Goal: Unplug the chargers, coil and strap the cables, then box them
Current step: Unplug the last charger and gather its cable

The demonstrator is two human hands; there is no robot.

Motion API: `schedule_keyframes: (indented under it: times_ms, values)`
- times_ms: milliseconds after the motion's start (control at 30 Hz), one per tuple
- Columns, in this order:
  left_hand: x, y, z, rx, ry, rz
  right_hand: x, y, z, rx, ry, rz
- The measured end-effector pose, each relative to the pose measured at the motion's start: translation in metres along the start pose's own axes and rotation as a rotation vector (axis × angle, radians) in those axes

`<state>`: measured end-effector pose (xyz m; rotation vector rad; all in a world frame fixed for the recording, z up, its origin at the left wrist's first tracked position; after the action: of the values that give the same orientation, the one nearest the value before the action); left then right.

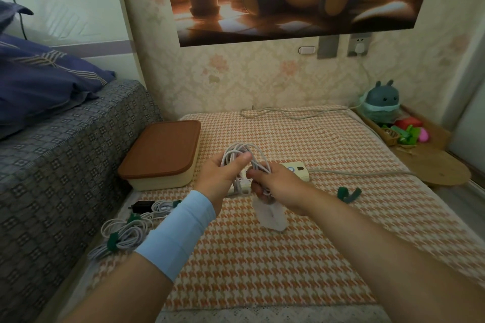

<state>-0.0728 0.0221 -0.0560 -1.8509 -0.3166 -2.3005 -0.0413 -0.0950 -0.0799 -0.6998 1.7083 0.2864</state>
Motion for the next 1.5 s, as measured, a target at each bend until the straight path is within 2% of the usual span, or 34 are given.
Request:
schedule_keyframes:
  times_ms: [100, 200, 367, 500, 667, 733, 833, 967, 1067, 1200, 1267, 1367, 1433, 1500]
  values:
    - [-0.010, 0.001, -0.003, 0.001, -0.005, 0.002, 0.008, 0.000, 0.002, 0.058, 0.033, 0.054]
    - [-0.020, 0.003, -0.007, 0.026, -0.027, -0.033, 0.012, 0.004, 0.005, 0.114, 0.028, 0.006]
    - [-0.037, 0.026, -0.015, -0.076, -0.114, -0.109, 0.003, 0.009, 0.001, 0.171, -0.128, -0.325]
    - [-0.042, 0.023, -0.011, -0.069, -0.134, -0.128, 0.000, 0.012, -0.002, 0.163, -0.182, -0.549]
    - [-0.033, 0.028, -0.003, -0.170, -0.063, -0.015, -0.005, 0.024, -0.002, 0.100, -0.293, -0.918]
    - [-0.030, 0.029, -0.001, -0.194, -0.040, 0.051, -0.004, 0.029, -0.003, 0.115, -0.343, -0.965]
    - [-0.026, 0.027, 0.001, -0.142, -0.053, 0.079, -0.006, 0.032, -0.004, 0.082, -0.339, -0.839]
    - [-0.015, 0.020, 0.005, -0.106, -0.041, 0.058, 0.011, 0.012, 0.002, -0.024, -0.062, -0.355]
    - [-0.005, 0.012, 0.009, -0.074, -0.008, 0.026, 0.024, 0.009, -0.001, -0.125, 0.031, -0.171]
    - [0.002, -0.005, 0.014, -0.029, -0.056, -0.022, 0.030, 0.013, -0.003, -0.218, 0.166, 0.140]
    - [0.005, -0.010, 0.015, -0.099, -0.087, 0.035, 0.027, 0.004, -0.003, -0.123, 0.185, 0.129]
    - [0.004, -0.003, 0.009, -0.264, -0.087, 0.191, 0.004, -0.021, -0.007, 0.117, 0.070, 0.055]
    - [-0.004, 0.006, 0.004, -0.363, -0.096, 0.331, -0.012, -0.027, -0.010, 0.162, -0.028, 0.071]
    - [-0.013, 0.016, -0.002, -0.453, -0.119, 0.415, -0.023, -0.025, -0.016, 0.186, -0.109, -0.040]
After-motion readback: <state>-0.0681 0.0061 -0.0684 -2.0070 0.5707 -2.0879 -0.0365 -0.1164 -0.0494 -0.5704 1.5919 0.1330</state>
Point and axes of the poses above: each hand's wrist, its own z-axis towards the middle knuckle, its own y-axis out of the palm, x = y × z, the point moved 10 cm from there along z, towards the middle knuckle, and after that the axes turned 12 degrees about y, right-handed, at the moved point
